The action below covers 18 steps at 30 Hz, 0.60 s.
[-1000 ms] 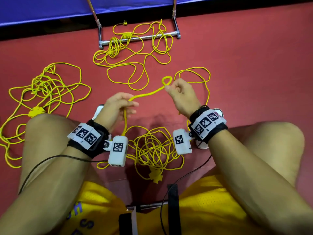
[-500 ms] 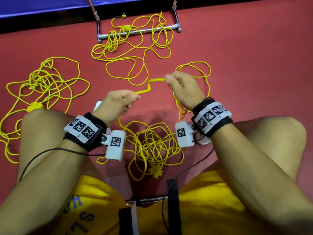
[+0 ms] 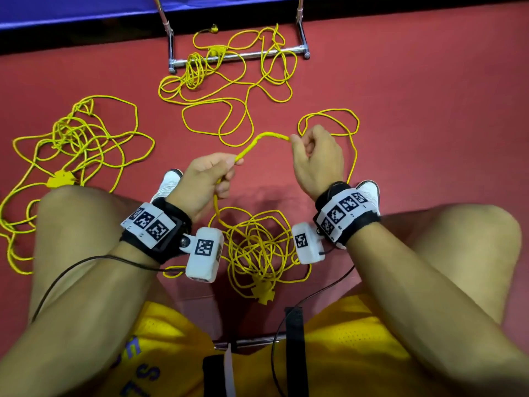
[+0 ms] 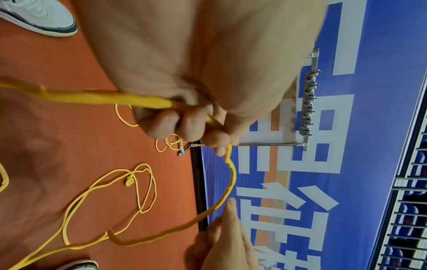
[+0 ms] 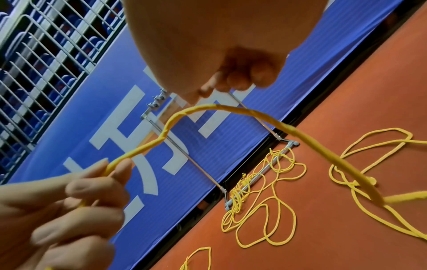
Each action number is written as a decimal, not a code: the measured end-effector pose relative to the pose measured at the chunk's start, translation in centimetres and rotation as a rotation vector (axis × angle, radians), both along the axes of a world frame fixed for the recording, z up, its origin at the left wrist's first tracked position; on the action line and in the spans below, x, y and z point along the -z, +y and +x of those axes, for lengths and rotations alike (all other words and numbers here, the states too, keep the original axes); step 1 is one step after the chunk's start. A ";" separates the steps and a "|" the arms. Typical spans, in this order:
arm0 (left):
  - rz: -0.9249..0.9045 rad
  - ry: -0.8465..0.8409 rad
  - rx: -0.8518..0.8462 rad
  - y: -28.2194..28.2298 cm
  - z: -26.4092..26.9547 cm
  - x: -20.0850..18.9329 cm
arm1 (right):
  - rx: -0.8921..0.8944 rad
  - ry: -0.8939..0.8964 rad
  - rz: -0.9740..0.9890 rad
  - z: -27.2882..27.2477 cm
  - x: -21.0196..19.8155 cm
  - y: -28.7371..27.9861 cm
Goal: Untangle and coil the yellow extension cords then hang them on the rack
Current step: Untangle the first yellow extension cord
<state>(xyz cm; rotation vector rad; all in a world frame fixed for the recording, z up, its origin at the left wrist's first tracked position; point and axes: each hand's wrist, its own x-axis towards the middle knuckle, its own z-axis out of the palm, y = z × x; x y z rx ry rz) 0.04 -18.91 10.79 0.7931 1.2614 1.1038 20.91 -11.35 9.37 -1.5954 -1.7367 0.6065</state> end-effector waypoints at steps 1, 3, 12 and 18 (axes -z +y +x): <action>-0.006 -0.015 -0.015 0.0 0.2 -0.2 | -0.020 -0.003 -0.059 -0.3 -0.1 -0.3; -0.028 -0.064 -0.025 0.0 0.6 -0.6 | -0.055 0.093 -0.336 -1.0 -0.5 -1.0; -0.128 0.055 0.187 -1.1 0.9 -0.4 | 0.415 1.424 -0.899 0.5 2.3 1.7; -0.209 0.208 0.397 -1.9 1.6 -0.9 | 0.539 1.307 -0.625 1.2 2.9 2.4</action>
